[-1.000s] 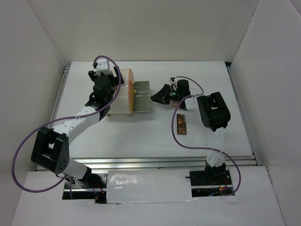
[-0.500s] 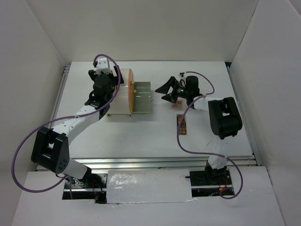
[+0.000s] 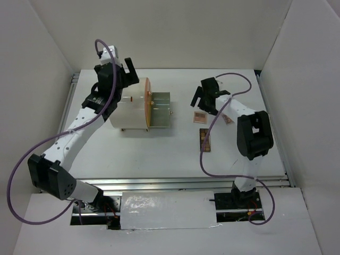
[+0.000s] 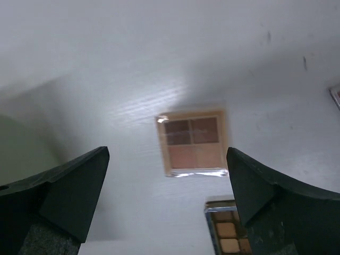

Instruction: Organize the makeup

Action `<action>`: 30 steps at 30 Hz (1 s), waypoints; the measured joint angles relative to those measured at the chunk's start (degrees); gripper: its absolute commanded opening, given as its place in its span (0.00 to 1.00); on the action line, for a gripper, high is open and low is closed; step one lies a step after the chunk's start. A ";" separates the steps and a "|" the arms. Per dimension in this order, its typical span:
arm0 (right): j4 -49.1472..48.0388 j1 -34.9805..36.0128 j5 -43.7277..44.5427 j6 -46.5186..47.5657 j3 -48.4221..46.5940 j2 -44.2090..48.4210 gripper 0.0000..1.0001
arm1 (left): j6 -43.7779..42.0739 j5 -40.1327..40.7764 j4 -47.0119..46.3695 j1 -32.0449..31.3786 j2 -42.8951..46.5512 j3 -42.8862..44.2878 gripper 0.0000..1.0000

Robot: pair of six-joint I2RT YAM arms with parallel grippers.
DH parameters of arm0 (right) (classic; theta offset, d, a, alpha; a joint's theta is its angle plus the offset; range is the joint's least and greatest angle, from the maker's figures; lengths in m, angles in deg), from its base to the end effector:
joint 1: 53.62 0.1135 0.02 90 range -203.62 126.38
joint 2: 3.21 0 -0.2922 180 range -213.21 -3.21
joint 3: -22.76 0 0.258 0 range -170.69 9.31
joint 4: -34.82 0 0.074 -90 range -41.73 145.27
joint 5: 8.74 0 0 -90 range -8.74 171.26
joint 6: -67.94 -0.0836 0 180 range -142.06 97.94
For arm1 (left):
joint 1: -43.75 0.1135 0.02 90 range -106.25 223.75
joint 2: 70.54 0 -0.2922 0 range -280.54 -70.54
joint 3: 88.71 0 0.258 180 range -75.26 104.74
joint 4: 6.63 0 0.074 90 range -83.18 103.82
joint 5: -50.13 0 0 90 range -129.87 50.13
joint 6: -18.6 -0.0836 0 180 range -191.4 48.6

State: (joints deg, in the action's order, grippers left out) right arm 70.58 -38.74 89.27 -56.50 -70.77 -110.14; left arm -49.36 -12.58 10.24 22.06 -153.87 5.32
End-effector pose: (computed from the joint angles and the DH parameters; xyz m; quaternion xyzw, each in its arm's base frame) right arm 0.4462 0.1065 0.2146 0.1828 0.9171 0.0857 0.3436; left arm 0.3738 -0.1074 0.4357 -0.1598 0.7226 -0.0788 0.6679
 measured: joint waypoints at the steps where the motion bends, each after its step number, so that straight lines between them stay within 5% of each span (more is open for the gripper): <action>1: 1.53 0.66 1.92 0.31 -0.22 -1.25 1.00 | 0.90 -0.33 2.21 0.00 1.05 0.72 0.99; 19: 16.09 4.02 9.25 4.35 -12.57 -12.74 0.91 | 5.33 -10.69 32.00 -1.11 32.17 -11.52 0.99; 30: 19.54 4.00 5.25 5.62 -13.73 -15.37 0.89 | 3.48 -11.17 34.82 -1.11 34.25 -11.72 0.99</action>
State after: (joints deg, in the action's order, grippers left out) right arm 90.12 -34.74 94.52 -50.88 -84.49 -125.51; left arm -45.89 -23.75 45.06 20.94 -119.62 -6.40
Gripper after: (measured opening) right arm 0.899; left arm 0.994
